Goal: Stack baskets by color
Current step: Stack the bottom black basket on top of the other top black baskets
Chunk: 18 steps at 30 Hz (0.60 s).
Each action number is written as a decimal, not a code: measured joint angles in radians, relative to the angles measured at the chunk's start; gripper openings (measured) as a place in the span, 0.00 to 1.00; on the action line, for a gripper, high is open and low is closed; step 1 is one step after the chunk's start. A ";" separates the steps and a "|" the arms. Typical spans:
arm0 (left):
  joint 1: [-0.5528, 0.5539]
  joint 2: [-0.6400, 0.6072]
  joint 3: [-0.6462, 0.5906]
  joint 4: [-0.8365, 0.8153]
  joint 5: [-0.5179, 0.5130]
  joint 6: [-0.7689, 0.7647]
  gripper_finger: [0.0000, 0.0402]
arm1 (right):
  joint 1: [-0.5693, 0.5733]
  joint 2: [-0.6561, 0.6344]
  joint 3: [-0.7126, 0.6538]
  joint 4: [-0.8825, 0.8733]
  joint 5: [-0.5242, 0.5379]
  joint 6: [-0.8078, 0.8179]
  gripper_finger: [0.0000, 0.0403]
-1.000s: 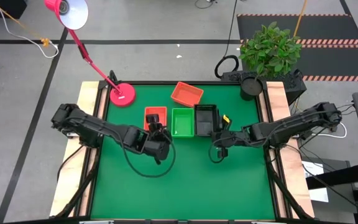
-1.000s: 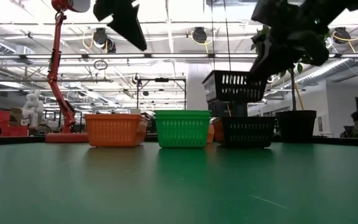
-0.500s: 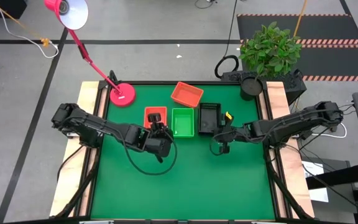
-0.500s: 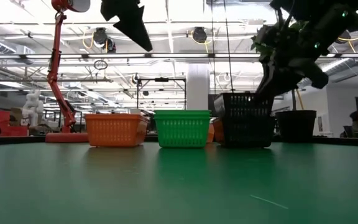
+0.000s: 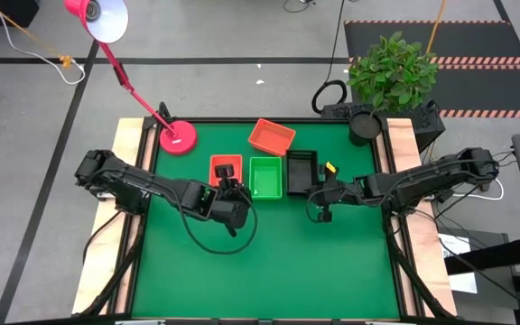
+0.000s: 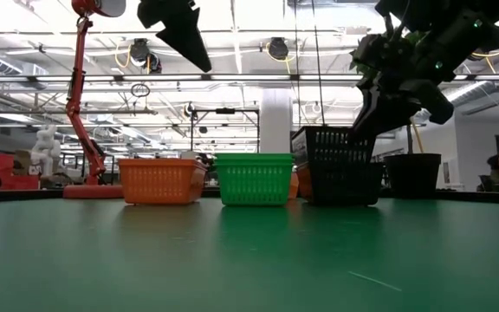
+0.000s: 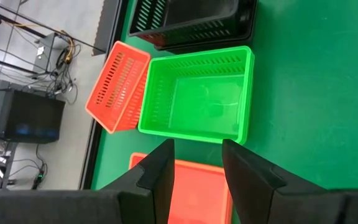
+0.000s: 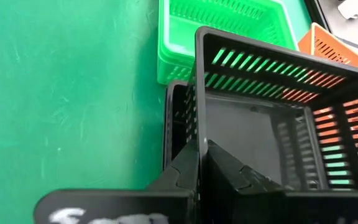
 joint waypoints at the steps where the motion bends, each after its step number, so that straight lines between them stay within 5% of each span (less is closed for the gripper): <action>1: 0.000 0.000 0.000 0.000 0.000 0.000 0.34 | 0.000 0.000 0.000 -0.004 0.001 0.000 0.03; 18: 0.000 0.000 0.000 0.000 0.011 0.000 0.34 | 0.000 0.000 0.000 -0.025 0.002 0.019 0.03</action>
